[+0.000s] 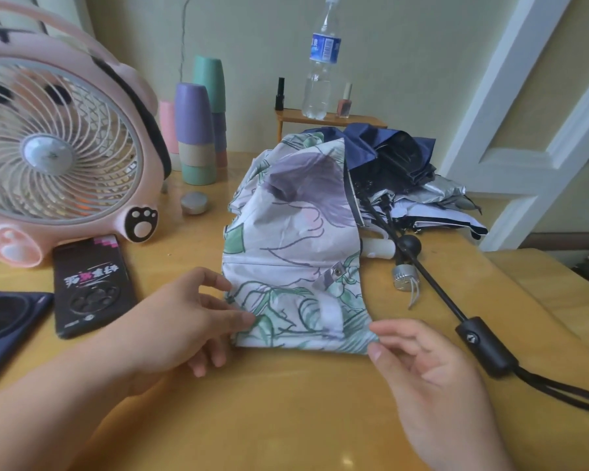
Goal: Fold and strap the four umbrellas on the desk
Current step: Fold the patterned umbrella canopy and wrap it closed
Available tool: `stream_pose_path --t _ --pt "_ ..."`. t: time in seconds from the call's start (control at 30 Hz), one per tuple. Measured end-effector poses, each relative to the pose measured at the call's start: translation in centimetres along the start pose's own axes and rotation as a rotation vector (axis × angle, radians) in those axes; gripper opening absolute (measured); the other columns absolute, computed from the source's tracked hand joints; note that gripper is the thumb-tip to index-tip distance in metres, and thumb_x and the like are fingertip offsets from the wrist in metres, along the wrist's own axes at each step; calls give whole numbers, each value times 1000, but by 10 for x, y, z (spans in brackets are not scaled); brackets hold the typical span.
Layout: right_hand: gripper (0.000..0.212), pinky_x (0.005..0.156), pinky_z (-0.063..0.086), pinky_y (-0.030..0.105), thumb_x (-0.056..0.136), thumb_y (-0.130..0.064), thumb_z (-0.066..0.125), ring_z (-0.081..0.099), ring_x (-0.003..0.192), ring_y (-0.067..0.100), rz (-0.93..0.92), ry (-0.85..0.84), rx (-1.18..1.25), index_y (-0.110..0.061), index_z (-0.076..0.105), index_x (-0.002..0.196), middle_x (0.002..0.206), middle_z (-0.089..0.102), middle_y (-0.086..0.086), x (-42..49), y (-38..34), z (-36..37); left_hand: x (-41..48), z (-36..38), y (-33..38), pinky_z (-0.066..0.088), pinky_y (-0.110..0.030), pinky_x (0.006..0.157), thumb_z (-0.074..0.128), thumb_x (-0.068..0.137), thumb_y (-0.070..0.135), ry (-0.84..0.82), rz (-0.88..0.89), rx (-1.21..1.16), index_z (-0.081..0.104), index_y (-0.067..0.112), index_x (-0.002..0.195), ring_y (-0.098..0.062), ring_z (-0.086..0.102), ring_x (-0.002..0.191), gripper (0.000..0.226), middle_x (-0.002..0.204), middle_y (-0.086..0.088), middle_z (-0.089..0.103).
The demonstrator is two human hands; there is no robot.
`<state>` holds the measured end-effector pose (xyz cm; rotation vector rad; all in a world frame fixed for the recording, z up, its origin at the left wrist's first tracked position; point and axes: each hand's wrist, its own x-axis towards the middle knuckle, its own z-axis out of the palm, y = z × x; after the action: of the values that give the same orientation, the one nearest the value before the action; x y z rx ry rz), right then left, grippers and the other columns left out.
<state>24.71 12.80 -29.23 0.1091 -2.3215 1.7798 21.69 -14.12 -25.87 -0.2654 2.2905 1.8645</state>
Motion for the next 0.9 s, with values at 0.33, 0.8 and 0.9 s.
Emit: stream_pose_path --t 0.33,0.8,0.9 --pt "24 78 61 40 85 14 65 76 72 37 62 88 230 -7 76 80 78 75 20 -1 -5 5 1 0 -2 48 -28 42 79 85 9 -88 77 -14 48 22 127 -32 67 58 54 74 -4 67" --pt "48 54 51 12 82 22 65 68 53 17 -27 94 -33 -24 76 74 62 67 8 -1 -3 13 5 -7 -8 60 -37 56 66 95 3 -90 76 170 66 8 99 -29 68 61 7 69 -12 68" --pt "43 48 40 9 80 18 69 54 46 8 20 74 -84 -22 74 65 57 65 1 -1 -6 10 2 -11 -7 56 -33 54 80 84 2 -224 95 124 64 13 112 -32 70 67 34 84 -14 71"
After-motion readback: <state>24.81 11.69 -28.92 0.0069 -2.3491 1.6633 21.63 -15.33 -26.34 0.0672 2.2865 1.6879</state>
